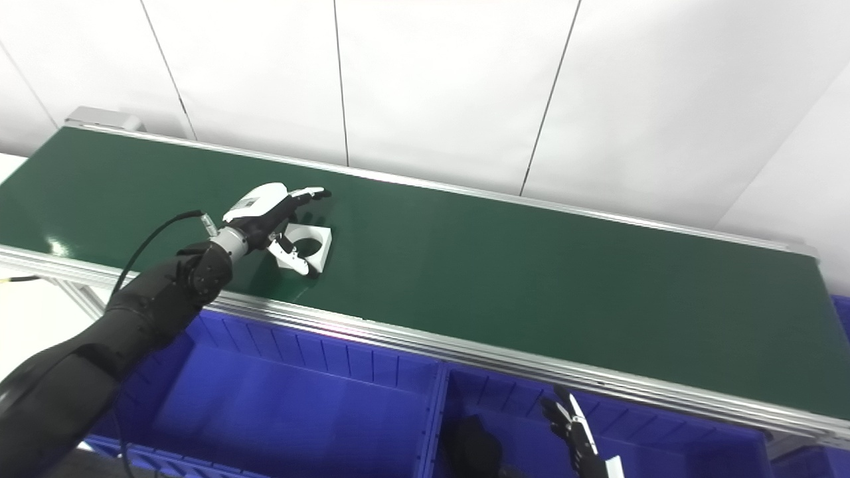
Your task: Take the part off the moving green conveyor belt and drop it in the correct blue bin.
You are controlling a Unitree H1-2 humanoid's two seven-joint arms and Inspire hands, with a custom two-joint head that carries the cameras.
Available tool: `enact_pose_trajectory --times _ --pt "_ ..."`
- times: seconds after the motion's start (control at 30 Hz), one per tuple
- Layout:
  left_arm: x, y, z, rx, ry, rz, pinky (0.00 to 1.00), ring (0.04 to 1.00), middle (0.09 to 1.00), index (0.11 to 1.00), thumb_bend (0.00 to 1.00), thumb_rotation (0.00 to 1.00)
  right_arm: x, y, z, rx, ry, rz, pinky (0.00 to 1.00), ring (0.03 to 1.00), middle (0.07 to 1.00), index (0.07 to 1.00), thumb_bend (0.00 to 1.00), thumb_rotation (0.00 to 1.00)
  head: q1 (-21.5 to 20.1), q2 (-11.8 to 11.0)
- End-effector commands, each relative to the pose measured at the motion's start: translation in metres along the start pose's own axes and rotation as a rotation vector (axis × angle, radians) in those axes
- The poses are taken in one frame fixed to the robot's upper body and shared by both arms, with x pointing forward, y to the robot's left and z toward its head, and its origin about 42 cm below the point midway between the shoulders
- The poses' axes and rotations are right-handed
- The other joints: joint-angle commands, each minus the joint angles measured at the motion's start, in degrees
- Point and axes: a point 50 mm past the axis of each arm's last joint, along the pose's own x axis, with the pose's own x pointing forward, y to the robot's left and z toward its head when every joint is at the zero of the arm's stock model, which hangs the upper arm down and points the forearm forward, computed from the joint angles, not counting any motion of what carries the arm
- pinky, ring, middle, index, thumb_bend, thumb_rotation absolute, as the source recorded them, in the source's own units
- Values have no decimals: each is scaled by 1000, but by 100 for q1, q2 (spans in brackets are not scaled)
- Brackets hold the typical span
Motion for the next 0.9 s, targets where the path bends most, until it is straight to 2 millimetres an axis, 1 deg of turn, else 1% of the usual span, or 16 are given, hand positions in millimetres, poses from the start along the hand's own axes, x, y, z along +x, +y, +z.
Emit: enact_pose_trajectory --times 0.0,0.03,0.1,0.17,0.23,0.37,0.47,0.53,0.6,0.73,0.77,0.87 --pt "7 12 3 34 -2 15 385 404 489 589 498 0 3 -3 10 11 -79 -23 849 858 858 937 755 475 -4 0" --pt "8 12 4 36 -5 22 387 406 494 551 498 0 3 -3 10 8 -79 -23 843 855 857 938 749 477 -4 0" --pt "8 12 6 31 -15 41 382 405 497 522 498 0 3 -4 11 4 -82 -23 837 851 855 938 746 478 5 8" --pt "8 14 7 25 -17 47 362 399 496 520 498 0 3 -4 11 6 -83 -25 834 848 856 935 742 473 8 8" --pt "8 15 9 26 -7 38 383 412 501 511 500 0 3 -4 12 4 -85 -27 841 853 855 931 752 478 8 8" --pt "6 19 9 16 3 12 384 415 496 513 501 0 4 -4 12 -11 -92 -31 819 842 846 924 748 488 0 19" --pt "1 22 11 5 -25 43 378 409 492 521 500 0 4 -4 13 -12 -93 -27 829 847 846 927 741 484 -13 23" --pt "-6 24 14 -25 -63 88 361 398 485 528 499 0 3 -4 13 -12 -95 -24 834 851 846 929 737 486 -48 33" --pt "-15 28 20 -81 -118 153 319 377 459 537 496 0 2 -3 14 -4 -95 -22 830 849 846 927 742 492 -122 59" --pt "-40 39 37 -195 -229 281 397 419 465 525 499 0 1 0 15 24 -92 -23 868 855 857 929 762 483 -395 153" --pt "-47 41 40 -218 -254 305 406 423 469 523 499 0 0 1 17 28 -95 -22 872 853 860 928 763 475 -591 219" --pt "-66 46 50 -288 -357 368 427 441 491 504 500 0 -1 4 19 33 -103 -20 871 848 860 921 773 466 -813 275"
